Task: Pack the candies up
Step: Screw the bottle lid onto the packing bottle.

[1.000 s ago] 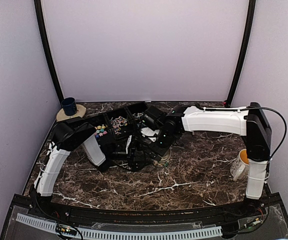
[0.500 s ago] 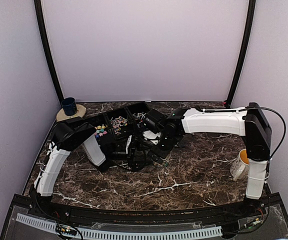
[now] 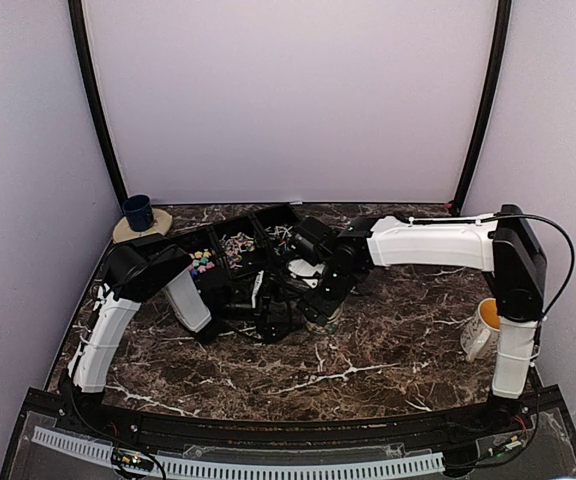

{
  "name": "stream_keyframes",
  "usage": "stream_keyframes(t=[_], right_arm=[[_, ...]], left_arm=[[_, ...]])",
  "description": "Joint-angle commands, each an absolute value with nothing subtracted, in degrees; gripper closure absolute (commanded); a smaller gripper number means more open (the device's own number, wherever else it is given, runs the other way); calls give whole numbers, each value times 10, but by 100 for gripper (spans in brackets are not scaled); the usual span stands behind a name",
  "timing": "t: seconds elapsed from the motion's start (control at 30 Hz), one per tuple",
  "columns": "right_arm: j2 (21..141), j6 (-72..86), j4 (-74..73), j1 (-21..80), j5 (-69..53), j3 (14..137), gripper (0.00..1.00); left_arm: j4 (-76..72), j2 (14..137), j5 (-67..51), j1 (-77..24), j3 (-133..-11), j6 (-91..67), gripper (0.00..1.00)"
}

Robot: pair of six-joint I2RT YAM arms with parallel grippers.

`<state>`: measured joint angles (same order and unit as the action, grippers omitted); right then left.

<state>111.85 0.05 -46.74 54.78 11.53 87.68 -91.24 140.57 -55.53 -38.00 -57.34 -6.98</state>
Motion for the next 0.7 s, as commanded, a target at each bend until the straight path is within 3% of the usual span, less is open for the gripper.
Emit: stream_keyframes(t=[0.0,0.27,0.67], right_arm=[[1082,9,-440,530,95,855,17],[1048,0,-399,510,56,815,17],[1015,-20,-362,491,38,763,17]], left_arm=[[-837,1473,-575,-367,-550,-76,1],[-798,1473,-581,-368,-568,-64,1],[-590,1466,-522,-399,-636,45,1]])
